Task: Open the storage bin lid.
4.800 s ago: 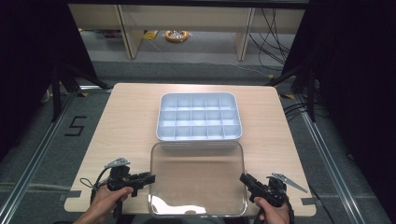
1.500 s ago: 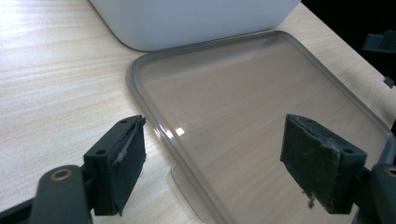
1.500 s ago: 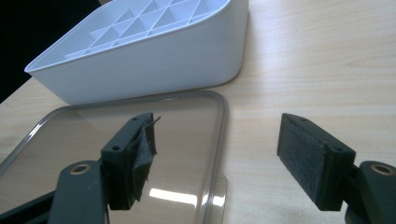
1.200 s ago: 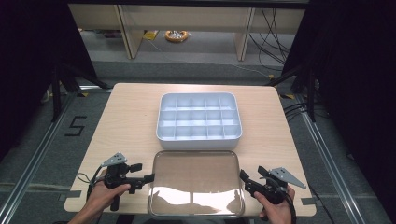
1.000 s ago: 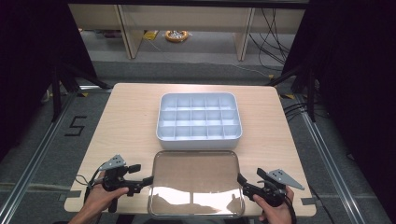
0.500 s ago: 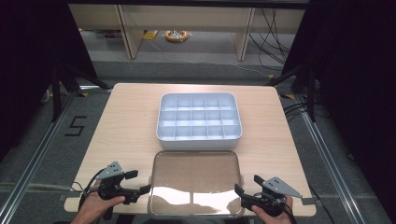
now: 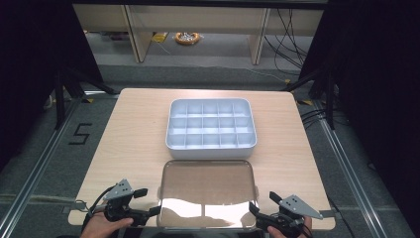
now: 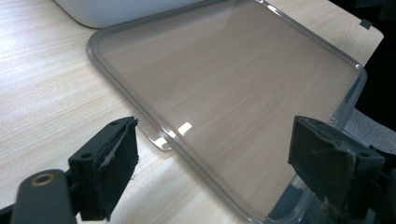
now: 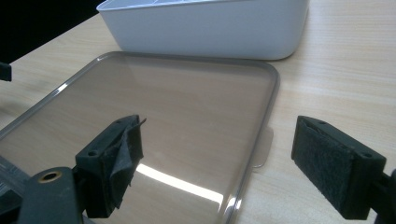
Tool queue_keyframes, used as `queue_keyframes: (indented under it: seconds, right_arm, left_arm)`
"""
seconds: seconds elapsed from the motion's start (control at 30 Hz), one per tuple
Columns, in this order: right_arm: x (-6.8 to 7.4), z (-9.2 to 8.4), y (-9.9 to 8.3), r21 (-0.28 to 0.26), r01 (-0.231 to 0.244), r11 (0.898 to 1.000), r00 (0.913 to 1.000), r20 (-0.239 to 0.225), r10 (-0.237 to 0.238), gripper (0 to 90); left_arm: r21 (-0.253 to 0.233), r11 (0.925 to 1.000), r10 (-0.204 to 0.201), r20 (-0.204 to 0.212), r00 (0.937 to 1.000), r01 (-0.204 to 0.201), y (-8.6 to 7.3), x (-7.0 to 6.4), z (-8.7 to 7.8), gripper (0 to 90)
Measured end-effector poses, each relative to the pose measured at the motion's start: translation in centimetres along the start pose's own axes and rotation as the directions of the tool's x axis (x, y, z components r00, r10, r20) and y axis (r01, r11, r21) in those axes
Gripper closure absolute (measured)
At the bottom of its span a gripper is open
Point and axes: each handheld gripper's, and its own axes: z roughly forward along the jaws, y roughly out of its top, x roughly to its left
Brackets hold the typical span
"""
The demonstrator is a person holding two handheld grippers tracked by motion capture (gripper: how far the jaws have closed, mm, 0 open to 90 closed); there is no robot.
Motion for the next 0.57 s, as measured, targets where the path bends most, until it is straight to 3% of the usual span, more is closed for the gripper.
queue_keyframes:
  seconds: [0.03, 0.1, 0.13, 0.2, 0.33, 0.37, 0.4, 0.43, 0.5, 0.57]
  right_arm:
    - [-0.4, 0.2, 0.0, -0.019, 0.054, 0.998, 0.9984, 0.016, -0.054, 17.3]
    - [-0.4, 0.2, 0.0, -0.005, 0.048, 0.999, 0.9988, 0.011, -0.047, 17.4]
    - [-0.2, 0.2, -0.1, 0.001, 0.008, 1.000, 1.0000, -0.001, -0.008, 17.5]
    - [-0.5, 0.2, 0.0, -0.004, 0.037, 0.999, 0.9993, 0.002, -0.037, 17.6]
    - [-0.7, 0.3, -0.1, -0.019, 0.034, 0.999, 0.9992, 0.021, -0.033, 19.0]
    - [-0.7, 0.2, 0.0, -0.016, 0.025, 1.000, 0.9994, 0.025, -0.025, 19.1]
    - [-0.5, 0.2, -0.1, -0.019, -0.026, 0.999, 0.9995, 0.017, 0.026, 19.1]
    - [-0.9, 0.2, -0.1, -0.028, 0.002, 1.000, 0.9999, 0.016, -0.001, 19.1]
    - [-0.9, 0.2, -0.1, -0.037, -0.043, 0.998, 0.9990, 0.011, 0.043, 19.2]
    - [-1.3, 0.2, -0.1, -0.035, -0.019, 0.999, 0.9998, 0.005, 0.019, 19.4]
  left_arm:
    - [-0.001, 1.0000, -0.002, 0.002, 1.0000, 0.002, 0.0, 0.0, 0.0, 15.3]
    - [-0.003, 1.0000, 0.004, 0.001, 1.0000, -0.004, 0.0, 0.1, -0.1, 15.3]
    - [-0.002, 1.0000, -0.002, 0.000, 1.0000, 0.002, 0.0, 0.1, -0.1, 15.4]
    - [-0.001, 1.0000, -0.004, 0.008, 1.0000, 0.004, 0.1, 0.2, -0.1, 15.4]
    - [0.008, 0.9999, -0.010, 0.005, 0.9999, 0.010, 0.0, 0.1, -0.1, 15.6]
    - [0.003, 0.9999, -0.014, 0.007, 0.9999, 0.014, 0.0, 0.1, 0.0, 15.6]
    - [0.003, 0.9999, -0.017, 0.005, 0.9998, 0.016, 0.0, 0.1, 0.0, 15.6]
    - [0.005, 0.9999, -0.009, 0.007, 0.9999, 0.009, 0.0, 0.2, 0.0, 15.7]
    - [0.005, 1.0000, -0.008, 0.007, 0.9999, 0.008, 0.0, 0.2, 0.0, 15.7]
    - [-0.001, 0.9999, -0.010, 0.009, 0.9999, 0.010, 0.0, 0.2, 0.0, 15.7]
